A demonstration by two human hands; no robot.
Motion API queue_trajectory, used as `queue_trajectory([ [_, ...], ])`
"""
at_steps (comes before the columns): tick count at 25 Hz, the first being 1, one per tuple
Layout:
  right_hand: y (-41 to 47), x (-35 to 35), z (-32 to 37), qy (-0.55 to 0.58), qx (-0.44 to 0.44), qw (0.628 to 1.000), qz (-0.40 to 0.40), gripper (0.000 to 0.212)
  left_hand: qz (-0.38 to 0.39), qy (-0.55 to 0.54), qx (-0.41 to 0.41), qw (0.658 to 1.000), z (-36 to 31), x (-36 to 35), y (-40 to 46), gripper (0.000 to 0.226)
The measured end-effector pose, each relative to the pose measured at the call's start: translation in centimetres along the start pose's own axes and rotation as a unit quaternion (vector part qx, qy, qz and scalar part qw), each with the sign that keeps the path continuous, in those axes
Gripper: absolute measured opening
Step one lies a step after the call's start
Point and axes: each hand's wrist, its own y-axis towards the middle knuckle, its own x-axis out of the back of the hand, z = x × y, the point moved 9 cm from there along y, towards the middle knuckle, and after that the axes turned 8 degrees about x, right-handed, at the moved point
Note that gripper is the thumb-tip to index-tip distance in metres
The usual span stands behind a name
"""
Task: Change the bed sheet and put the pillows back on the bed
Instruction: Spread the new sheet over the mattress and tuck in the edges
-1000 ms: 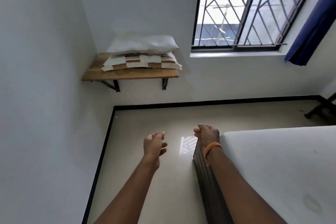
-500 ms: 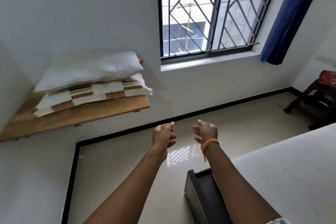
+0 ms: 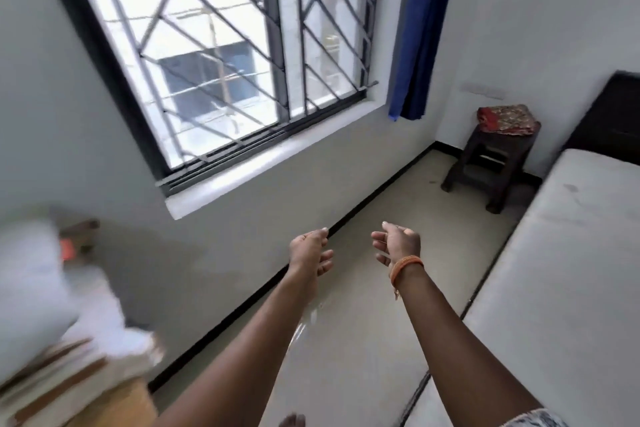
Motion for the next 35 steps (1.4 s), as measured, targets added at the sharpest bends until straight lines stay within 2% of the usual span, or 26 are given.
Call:
queue_trajectory([
  [6,15.0,-4.1,7.5,0.026,0.014,0.994,-0.109,0.012,0.115,0.078,0.014,0.99,-11.8,-13.2,14.5,0.008],
  [10,23.2,-3.7,9.5,0.028,0.004,0.989,-0.146,0.004,0.153,0.085,0.046,0.983,-14.0,-21.3,20.7,0.006],
  [14,33.9,-0.7,11.4,0.031,-0.004,0.982,-0.187,0.004,0.169,0.115,0.069,0.976,-15.4,-31.1,27.1,0.008],
  [17,42.9,1.3,14.1,0.049,-0.009,0.981,-0.186,0.005,0.17,0.118,0.066,0.976,-17.3,-39.5,31.8,0.007],
  [23,62.6,9.1,25.4,0.015,0.04,0.98,-0.195,0.007,0.204,0.121,0.063,0.969,-22.1,-61.1,39.3,0.008],
  [28,76.3,14.7,30.2,0.006,0.036,0.977,-0.212,0.011,0.235,0.133,0.084,0.959,-23.6,-76.9,46.4,0.008],
  [35,97.9,22.3,34.4,0.028,-0.028,0.969,-0.245,0.015,0.265,0.186,0.123,0.938,-24.1,-99.8,59.0,0.017],
])
